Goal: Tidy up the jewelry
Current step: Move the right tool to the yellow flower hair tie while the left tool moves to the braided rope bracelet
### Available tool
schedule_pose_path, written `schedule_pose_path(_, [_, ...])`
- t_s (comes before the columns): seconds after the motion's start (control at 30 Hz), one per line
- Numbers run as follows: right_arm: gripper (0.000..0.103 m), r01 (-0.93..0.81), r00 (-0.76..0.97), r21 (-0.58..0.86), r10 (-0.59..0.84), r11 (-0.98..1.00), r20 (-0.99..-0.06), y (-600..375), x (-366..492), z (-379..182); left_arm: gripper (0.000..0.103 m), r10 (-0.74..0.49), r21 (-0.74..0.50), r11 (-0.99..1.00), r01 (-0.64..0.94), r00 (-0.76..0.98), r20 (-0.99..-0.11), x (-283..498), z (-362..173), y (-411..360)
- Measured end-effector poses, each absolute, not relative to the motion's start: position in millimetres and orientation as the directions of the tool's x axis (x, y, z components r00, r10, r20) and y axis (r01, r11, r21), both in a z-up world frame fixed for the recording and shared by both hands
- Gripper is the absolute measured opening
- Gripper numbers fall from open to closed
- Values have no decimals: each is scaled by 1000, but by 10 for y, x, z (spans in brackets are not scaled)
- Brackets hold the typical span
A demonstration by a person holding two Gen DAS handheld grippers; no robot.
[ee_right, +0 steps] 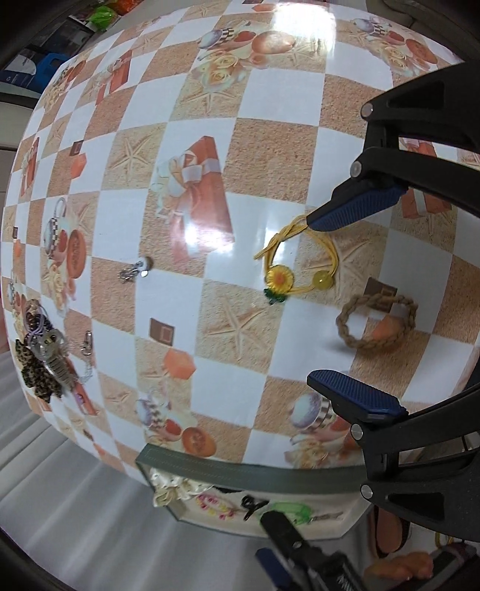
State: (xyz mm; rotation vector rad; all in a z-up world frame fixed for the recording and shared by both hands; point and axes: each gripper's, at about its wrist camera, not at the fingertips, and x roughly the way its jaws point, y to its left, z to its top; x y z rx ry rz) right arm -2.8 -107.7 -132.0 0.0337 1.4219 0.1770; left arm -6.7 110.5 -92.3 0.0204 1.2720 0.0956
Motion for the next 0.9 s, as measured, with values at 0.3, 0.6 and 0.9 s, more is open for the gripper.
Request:
schedule_pose_path(0.3, [80, -155, 122, 81, 100, 985, -987, -1024, -29, -1471, 103, 77, 66, 997, -48, 285, -955, -42, -929, 991])
schedule_pose_path(0.6, [80, -98, 148, 92, 106, 991, -983, -1246, 24, -1427, 103, 51, 49, 999, -13, 272, -961, 12, -977, 877])
schedule_pose_path(0.9, [80, -104, 134, 96, 110, 990, -985, -1289, 40, -1492, 103, 7, 14, 1000, 27, 231, -973, 3, -1111, 761])
